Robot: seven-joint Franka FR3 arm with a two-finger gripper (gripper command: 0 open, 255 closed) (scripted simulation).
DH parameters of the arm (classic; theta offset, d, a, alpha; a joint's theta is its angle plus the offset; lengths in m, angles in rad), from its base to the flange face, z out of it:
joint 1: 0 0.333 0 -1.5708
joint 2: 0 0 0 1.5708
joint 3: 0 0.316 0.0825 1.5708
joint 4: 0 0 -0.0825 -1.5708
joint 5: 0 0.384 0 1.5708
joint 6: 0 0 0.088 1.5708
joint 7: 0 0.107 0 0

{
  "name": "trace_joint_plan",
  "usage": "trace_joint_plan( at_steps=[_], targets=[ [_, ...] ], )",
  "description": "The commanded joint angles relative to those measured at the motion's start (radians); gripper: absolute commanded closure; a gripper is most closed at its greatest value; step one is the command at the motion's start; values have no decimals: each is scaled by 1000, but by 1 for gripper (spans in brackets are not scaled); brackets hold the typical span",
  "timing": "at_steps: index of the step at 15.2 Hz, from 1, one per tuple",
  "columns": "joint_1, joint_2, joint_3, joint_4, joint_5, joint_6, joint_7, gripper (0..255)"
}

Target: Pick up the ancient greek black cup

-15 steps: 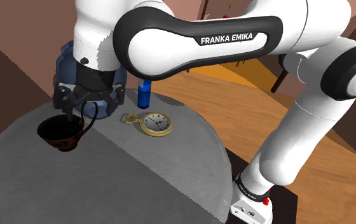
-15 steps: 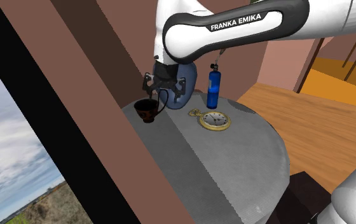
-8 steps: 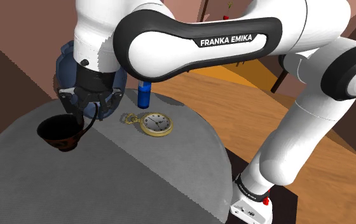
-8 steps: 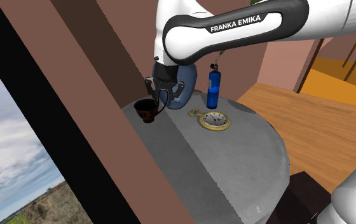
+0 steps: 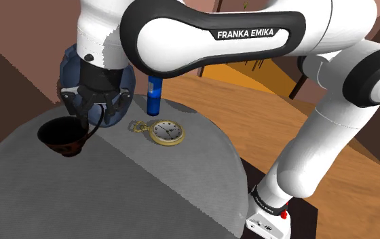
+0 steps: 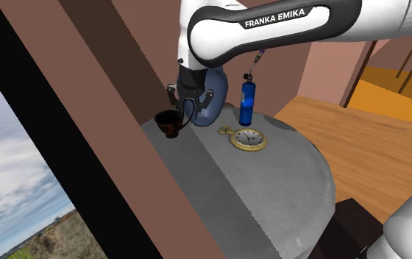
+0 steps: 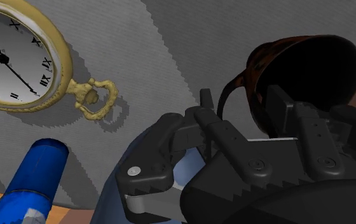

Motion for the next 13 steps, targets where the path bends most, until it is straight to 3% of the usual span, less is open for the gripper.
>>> trace_joint_plan(
  at_steps=[1, 13],
  targets=[
    [0, 0, 0, 26, 0, -26, -1, 255],
    [10, 23, 6, 185, -14, -168, 2, 255]
  ],
)
